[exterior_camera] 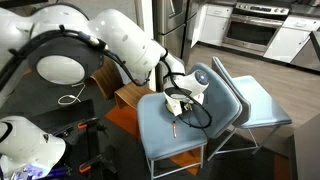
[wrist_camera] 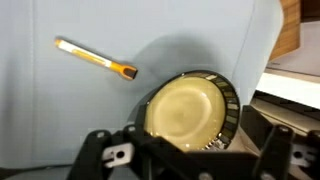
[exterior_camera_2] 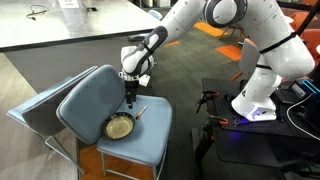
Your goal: Move the bowl to the right
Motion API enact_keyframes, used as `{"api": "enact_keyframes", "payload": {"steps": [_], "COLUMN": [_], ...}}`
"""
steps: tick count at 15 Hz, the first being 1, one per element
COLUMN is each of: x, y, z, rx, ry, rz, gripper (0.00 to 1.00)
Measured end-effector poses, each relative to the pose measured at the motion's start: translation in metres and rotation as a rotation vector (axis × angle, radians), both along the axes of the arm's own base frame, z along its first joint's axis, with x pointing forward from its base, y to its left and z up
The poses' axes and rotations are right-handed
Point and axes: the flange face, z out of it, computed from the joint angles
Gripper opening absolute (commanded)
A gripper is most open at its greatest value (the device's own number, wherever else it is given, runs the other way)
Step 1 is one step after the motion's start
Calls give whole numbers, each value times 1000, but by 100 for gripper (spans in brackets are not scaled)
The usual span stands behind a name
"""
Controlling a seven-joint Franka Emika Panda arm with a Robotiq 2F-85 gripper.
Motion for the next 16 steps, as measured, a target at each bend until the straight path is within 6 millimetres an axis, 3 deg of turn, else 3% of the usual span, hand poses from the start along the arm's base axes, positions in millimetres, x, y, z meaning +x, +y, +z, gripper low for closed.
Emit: {"api": "enact_keyframes", "payload": {"steps": [5,8,16], "x": [9,17,36], "y": [-11,-15,-4], "z": [-58,-83,-108], "rx": [63,101,172], "ry": [41,90,179], "rz": [-55,-81,-109], "gripper": [100,100,100]}}
